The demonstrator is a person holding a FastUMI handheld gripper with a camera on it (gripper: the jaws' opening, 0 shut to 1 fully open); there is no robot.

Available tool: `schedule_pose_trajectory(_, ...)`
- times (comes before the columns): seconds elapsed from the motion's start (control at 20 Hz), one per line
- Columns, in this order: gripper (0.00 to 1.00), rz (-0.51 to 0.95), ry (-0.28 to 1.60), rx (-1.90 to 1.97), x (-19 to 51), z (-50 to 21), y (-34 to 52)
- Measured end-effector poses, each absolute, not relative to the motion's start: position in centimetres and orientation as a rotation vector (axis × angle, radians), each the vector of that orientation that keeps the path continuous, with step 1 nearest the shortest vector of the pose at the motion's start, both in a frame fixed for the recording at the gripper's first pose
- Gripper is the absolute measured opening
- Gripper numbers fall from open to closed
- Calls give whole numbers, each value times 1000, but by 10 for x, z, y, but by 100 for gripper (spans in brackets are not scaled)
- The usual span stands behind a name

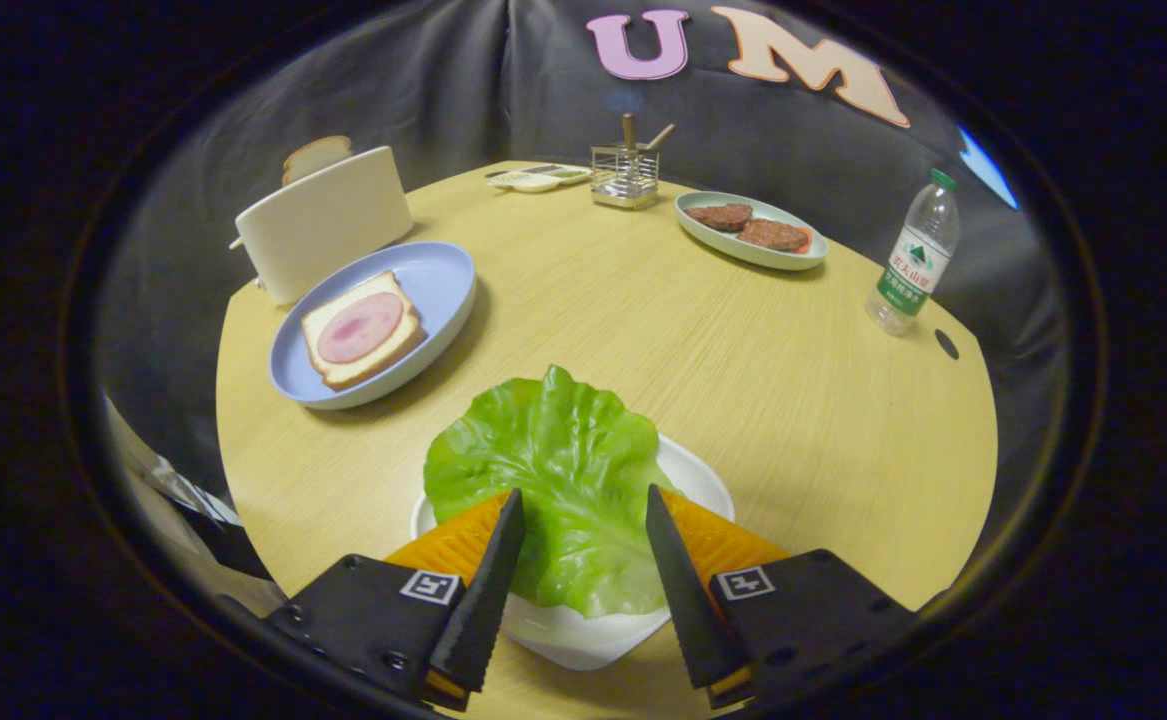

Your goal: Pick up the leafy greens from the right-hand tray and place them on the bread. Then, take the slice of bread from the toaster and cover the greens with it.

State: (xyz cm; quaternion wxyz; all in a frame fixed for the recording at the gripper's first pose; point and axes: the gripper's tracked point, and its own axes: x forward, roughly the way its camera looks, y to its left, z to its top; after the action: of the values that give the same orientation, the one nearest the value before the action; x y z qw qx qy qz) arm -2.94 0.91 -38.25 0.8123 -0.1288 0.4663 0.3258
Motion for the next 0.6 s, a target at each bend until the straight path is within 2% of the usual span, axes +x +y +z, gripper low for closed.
schedule_pose_trajectory(0.4,30,687,994,-333,-36,-378,13)
schedule_pose_trajectory(0.55,30,682,977,-355,-36,-381,13)
schedule_pose_trajectory(0.6,19,664,961,-378,-28,-377,13)
